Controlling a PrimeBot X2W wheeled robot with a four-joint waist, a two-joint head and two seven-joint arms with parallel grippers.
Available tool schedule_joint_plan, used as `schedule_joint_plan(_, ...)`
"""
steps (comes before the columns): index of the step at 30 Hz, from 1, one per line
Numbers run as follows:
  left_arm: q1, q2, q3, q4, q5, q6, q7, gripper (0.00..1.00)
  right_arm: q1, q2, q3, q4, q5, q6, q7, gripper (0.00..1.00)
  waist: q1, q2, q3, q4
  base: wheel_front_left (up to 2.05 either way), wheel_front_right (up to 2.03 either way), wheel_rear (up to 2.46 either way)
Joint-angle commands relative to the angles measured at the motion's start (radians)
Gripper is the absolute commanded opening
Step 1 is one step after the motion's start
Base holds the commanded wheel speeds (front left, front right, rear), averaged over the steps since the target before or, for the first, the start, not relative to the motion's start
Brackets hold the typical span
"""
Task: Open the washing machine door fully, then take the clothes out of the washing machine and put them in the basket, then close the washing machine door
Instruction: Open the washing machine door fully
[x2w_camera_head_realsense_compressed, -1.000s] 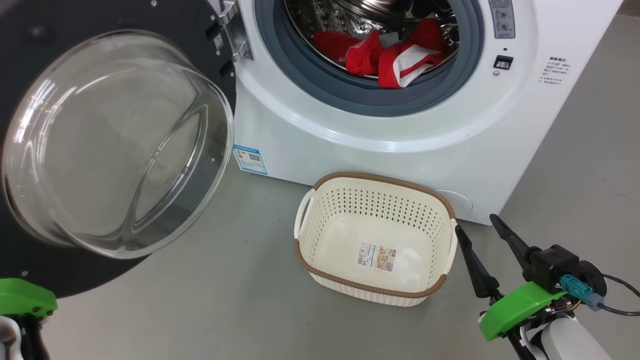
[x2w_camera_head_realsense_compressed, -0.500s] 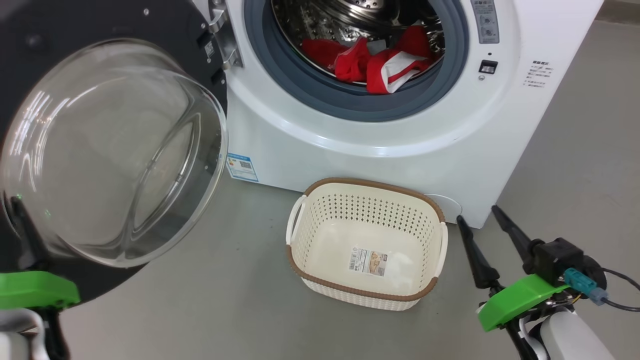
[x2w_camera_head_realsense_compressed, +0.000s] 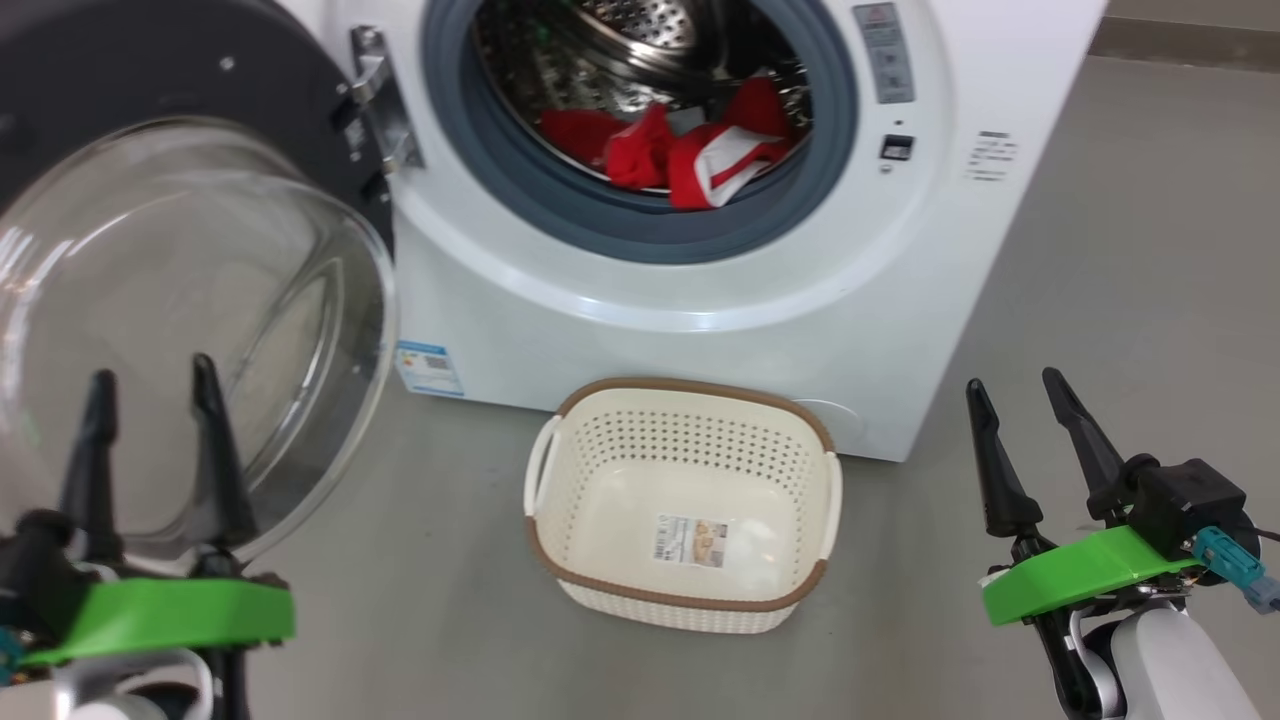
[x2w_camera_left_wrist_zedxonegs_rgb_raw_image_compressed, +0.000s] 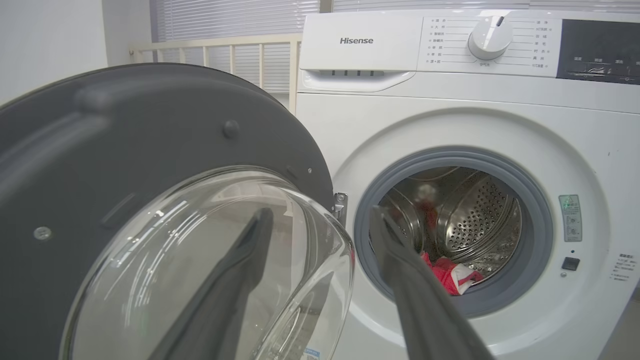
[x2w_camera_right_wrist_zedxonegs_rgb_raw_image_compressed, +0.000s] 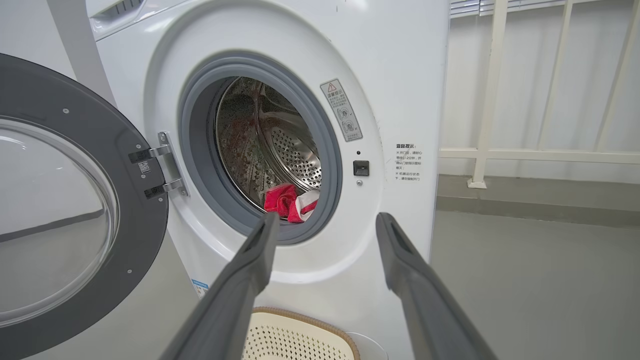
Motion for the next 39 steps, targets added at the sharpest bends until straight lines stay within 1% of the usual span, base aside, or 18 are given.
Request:
schedule_joint_plan(1, -0.001, 0.017, 0.021, -0.039, -0.007, -0.013, -0.001, 1.00, -0.003, 0.002, 0.018, -0.036, -0.016, 0.007, -0.006, 1.00, 0.0000, -0.0001, -0.014, -0.036, 0.00, 0.00, 0.00)
schedule_joint_plan(4, 0.008, 0.020, -0.005, -0.037, -0.012, -0.044, -0.004, 1.00, -0.001, 0.004, 0.012, -0.056, -0.026, 0.007, -0.006, 1.00, 0.0000, -0.0001, -0.015, -0.067, 0.00, 0.00, 0.00)
schedule_joint_plan(14, 0.030, -0.007, -0.084, 0.035, -0.051, -0.142, -0.056, 1.00, 0.018, 0.002, 0.022, -0.103, -0.051, 0.007, -0.006, 1.00, 0.0000, -0.0001, -0.025, -0.178, 0.00, 0.00, 0.00)
schedule_joint_plan(18, 0.049, -0.018, -0.096, 0.076, -0.065, -0.169, -0.079, 1.00, 0.036, -0.003, 0.013, -0.118, -0.053, 0.007, -0.006, 1.00, 0.0000, -0.0001, -0.034, -0.217, 0.00, 0.00, 0.00)
schedule_joint_plan(25, 0.076, -0.032, -0.105, 0.156, -0.068, -0.189, -0.100, 1.00, 0.073, -0.015, 0.009, -0.142, -0.055, 0.007, -0.006, 1.00, 0.0000, -0.0001, -0.051, -0.263, 0.00, 0.00, 0.00)
schedule_joint_plan(29, 0.098, -0.038, -0.097, 0.198, -0.055, -0.186, -0.111, 1.00, 0.101, -0.026, 0.015, -0.154, -0.047, 0.007, -0.006, 1.00, 0.0000, -0.0001, -0.060, -0.287, 0.00, 0.00, 0.00)
schedule_joint_plan(33, 0.126, -0.045, -0.098, 0.213, -0.030, -0.187, -0.116, 1.00, 0.128, -0.032, 0.011, -0.160, -0.044, 0.007, -0.006, 1.00, 0.0000, -0.0001, -0.070, -0.302, 0.00, 0.00, 0.00)
schedule_joint_plan(36, 0.137, -0.043, -0.087, 0.230, -0.022, -0.204, -0.118, 1.00, 0.144, -0.035, 0.011, -0.166, -0.038, 0.007, -0.006, 1.00, 0.0000, -0.0001, -0.077, -0.312, 0.00, 0.00, 0.00)
schedule_joint_plan(39, 0.151, -0.052, -0.074, 0.220, -0.004, -0.208, -0.118, 1.00, 0.158, -0.037, 0.015, -0.170, -0.034, 0.007, -0.006, 1.00, 0.0000, -0.0001, -0.083, -0.320, 0.00, 0.00, 0.00)
